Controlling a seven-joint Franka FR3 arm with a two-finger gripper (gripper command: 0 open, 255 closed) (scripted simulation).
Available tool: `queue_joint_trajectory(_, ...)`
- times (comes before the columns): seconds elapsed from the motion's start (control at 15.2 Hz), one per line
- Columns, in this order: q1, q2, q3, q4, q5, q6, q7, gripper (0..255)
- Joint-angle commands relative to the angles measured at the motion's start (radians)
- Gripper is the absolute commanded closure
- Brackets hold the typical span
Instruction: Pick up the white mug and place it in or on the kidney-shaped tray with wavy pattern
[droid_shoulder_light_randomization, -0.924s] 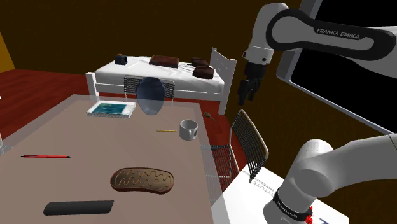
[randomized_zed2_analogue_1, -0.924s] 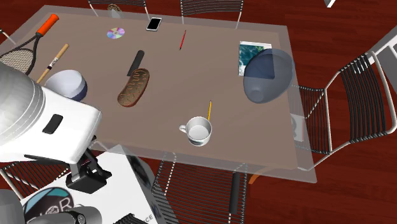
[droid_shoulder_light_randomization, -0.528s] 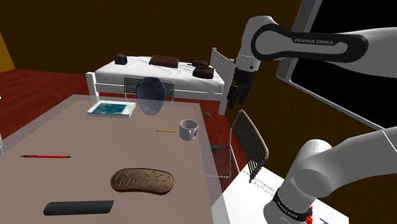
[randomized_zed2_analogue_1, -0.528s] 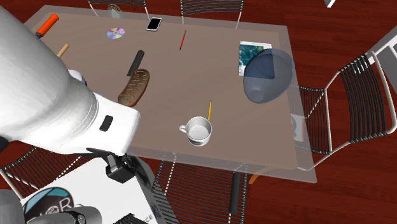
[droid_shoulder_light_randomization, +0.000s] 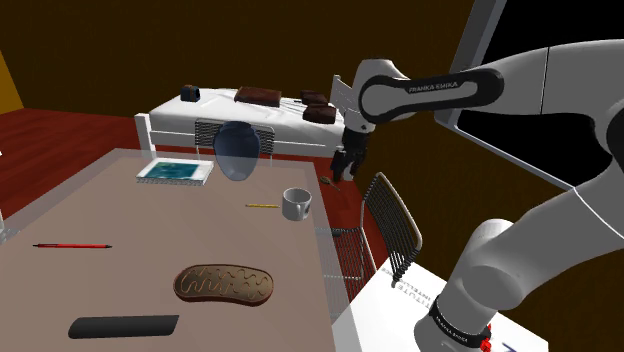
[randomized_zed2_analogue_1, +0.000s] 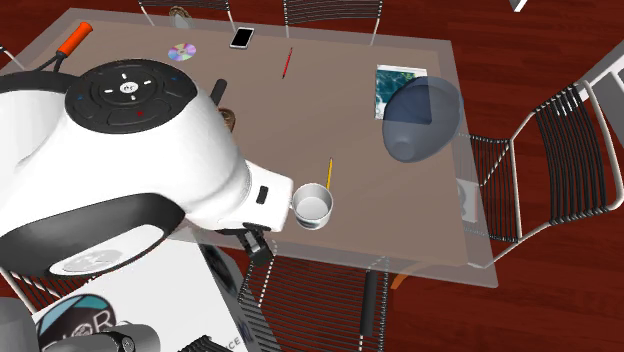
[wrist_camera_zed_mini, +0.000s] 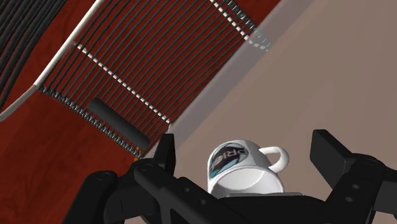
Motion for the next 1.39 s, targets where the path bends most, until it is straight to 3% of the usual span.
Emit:
queue_joint_trajectory(0.0, -0.001, 0.071, -0.009, 0.017, 0.004, 0.064, -0.010, 0)
queue_joint_trajectory(0.86, 0.002, 0.544, -0.034, 0.224, 0.077, 0.377, -0.069, 0)
queue_joint_trajectory(1.32, 0.003, 0.606, -0.029, 0.201, 0.092, 0.462, -0.079, 0)
